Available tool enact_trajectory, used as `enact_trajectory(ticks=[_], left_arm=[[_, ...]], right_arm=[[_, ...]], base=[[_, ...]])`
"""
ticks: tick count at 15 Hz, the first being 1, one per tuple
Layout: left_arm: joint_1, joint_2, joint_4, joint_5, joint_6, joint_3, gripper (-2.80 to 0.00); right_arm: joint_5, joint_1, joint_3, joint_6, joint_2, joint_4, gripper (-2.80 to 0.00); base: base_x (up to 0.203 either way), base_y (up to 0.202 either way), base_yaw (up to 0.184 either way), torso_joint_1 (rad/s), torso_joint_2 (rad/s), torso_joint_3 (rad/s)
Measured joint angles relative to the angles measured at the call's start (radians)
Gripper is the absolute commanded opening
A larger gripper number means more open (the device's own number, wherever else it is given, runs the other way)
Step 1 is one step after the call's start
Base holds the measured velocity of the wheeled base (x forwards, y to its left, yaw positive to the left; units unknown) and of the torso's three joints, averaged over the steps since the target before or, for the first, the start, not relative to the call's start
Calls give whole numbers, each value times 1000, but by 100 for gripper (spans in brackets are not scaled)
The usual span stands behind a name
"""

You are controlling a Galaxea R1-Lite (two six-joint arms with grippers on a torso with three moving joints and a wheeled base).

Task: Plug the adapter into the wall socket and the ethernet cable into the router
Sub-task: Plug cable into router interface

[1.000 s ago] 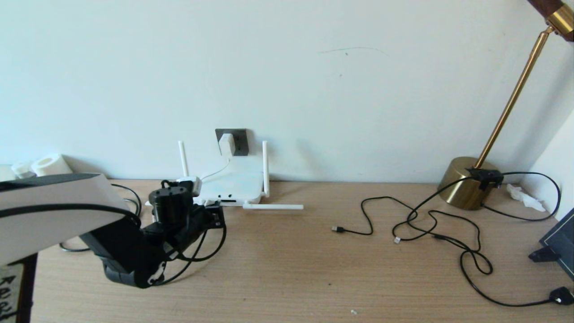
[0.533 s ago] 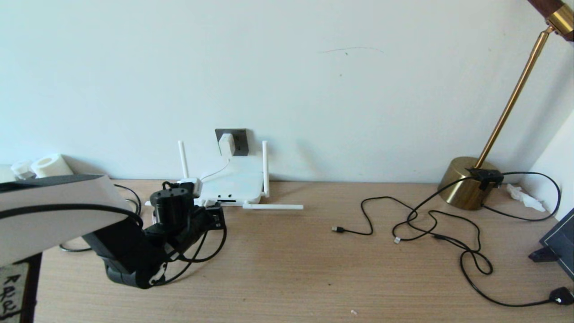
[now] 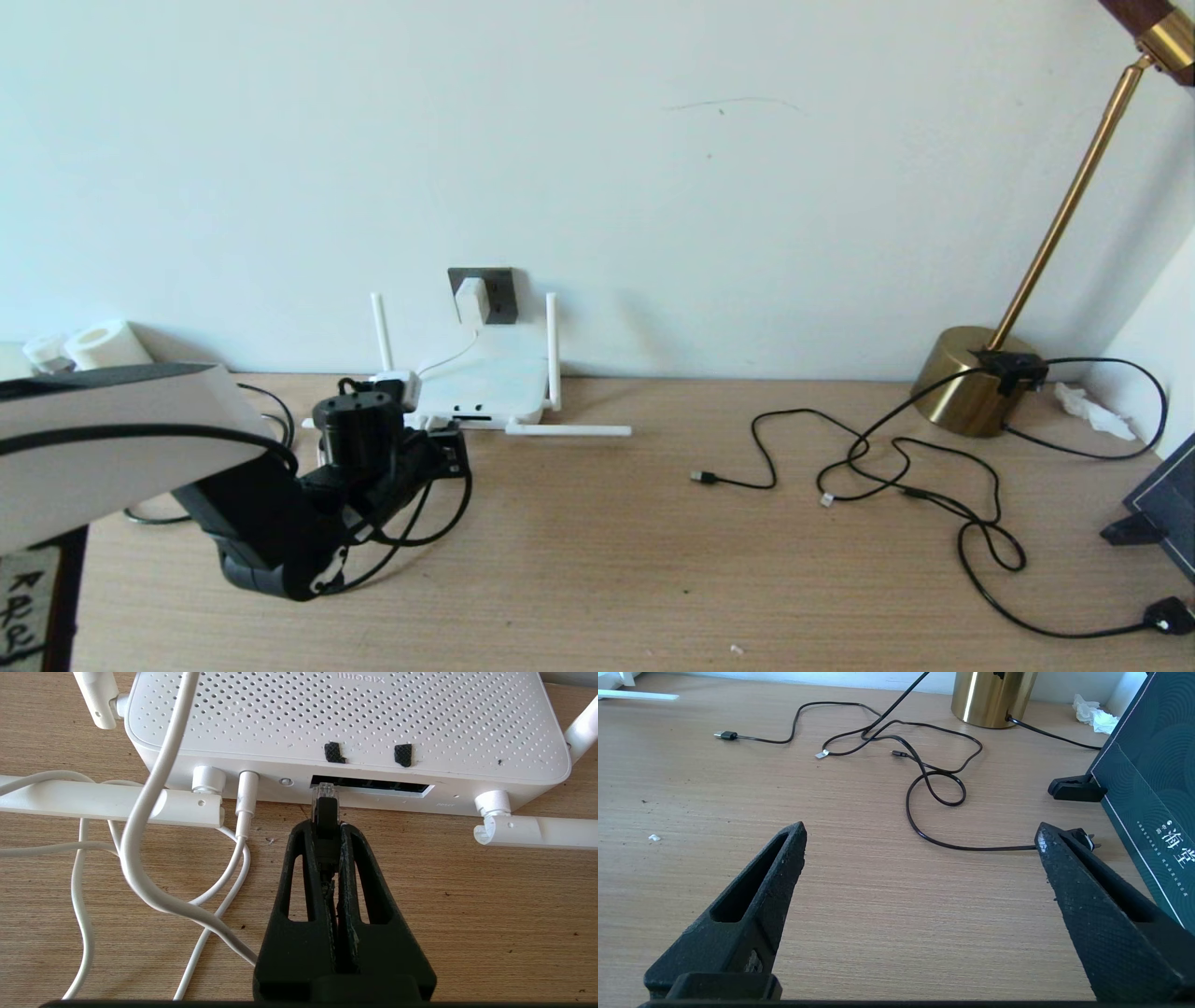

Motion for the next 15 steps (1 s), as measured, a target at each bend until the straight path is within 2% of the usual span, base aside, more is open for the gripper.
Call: enact_trajectory(ticks=[15], left_arm=[[-2, -3, 1, 0, 1, -3, -280]], right_arm=[[0, 1, 0, 0, 0, 0, 0]], base=[[0, 0, 0, 0, 0, 0]])
